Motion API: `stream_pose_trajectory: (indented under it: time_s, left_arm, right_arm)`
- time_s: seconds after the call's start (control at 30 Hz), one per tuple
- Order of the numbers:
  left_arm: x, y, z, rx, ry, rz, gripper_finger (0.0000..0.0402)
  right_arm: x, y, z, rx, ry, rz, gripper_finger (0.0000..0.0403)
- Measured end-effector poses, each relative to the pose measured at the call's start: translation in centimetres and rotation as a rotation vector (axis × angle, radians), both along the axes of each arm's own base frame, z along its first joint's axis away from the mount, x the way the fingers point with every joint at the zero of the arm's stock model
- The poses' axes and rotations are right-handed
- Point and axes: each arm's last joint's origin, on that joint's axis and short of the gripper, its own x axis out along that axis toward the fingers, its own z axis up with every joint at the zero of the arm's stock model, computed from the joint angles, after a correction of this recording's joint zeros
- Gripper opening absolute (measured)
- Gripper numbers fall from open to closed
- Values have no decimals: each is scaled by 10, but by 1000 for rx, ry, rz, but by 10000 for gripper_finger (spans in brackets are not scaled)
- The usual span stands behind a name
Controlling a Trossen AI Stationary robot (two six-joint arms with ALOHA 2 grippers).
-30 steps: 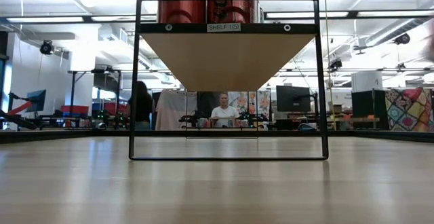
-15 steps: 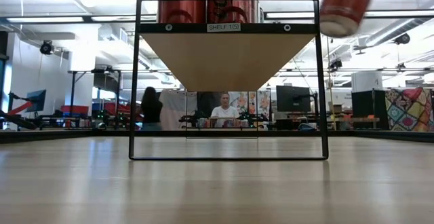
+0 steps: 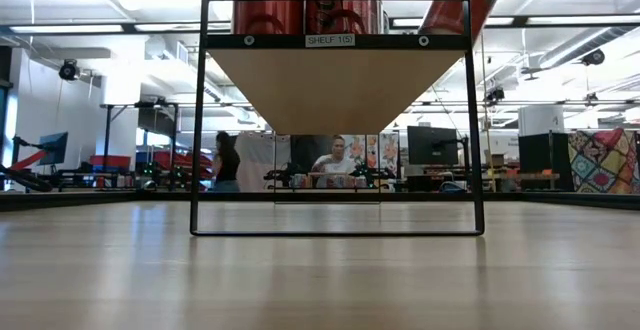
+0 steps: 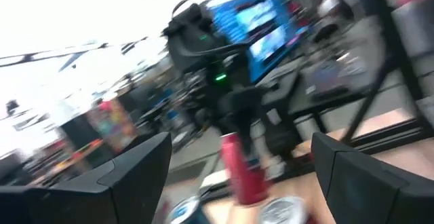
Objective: Place canned beverage on shelf
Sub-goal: Put the orange soda can on the shelf aligned with the other orange soda cans
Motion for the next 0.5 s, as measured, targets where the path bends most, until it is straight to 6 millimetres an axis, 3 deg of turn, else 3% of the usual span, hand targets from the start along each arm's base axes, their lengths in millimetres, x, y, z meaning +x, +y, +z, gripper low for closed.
stream_pose_trajectory:
  time_s: [0.23,0.5]
  left_arm:
    - [8,17,0,21,16,127,323]
    - [7,23,3,54,30,183,323]
  right_arm:
    - [26,-8,-6,6,54,92,288]
    - [53,-13,-8,-23,92,172,288]
